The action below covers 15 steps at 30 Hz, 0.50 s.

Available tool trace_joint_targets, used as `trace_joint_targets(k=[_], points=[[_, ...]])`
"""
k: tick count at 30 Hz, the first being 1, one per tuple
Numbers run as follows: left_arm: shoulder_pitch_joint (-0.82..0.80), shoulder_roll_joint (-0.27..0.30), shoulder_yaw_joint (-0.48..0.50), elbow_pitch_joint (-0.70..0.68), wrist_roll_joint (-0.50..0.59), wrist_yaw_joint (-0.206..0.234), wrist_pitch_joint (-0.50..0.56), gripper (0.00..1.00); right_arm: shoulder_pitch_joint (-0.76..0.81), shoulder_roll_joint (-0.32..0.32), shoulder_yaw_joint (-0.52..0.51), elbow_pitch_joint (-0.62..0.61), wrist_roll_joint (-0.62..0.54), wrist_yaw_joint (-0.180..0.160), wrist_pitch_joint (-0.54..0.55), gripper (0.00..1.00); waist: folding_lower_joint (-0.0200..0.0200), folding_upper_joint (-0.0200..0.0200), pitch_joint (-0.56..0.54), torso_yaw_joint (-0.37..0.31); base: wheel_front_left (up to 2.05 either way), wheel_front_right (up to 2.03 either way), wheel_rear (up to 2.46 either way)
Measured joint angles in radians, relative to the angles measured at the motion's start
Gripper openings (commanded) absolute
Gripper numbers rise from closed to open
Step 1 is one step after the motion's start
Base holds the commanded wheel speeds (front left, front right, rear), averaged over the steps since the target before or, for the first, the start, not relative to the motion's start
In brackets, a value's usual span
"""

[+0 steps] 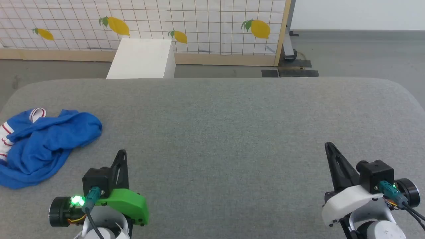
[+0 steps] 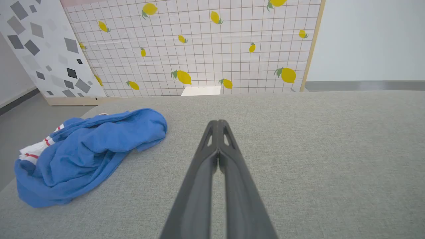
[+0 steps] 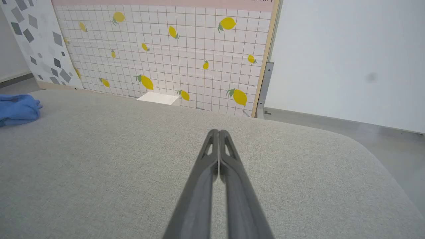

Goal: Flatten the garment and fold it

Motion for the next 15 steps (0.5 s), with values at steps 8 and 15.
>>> trace_joint_targets(k=[8, 15], points=[[0.000, 0.000, 0.000, 0.000, 0.000, 0.000, 0.000, 0.00, 0.000, 0.000, 0.000, 0.000, 0.000, 0.000, 0.000, 0.00, 0.0000, 0.0000, 0.000, 0.000, 0.00, 0.00, 0.00], [0.000, 0.000, 0.000, 0.000, 0.000, 0.000, 0.000, 0.00, 0.000, 0.000, 0.000, 0.000, 0.000, 0.000, 0.000, 0.00, 0.0000, 0.0000, 0.000, 0.000, 0.00, 0.00, 0.00]])
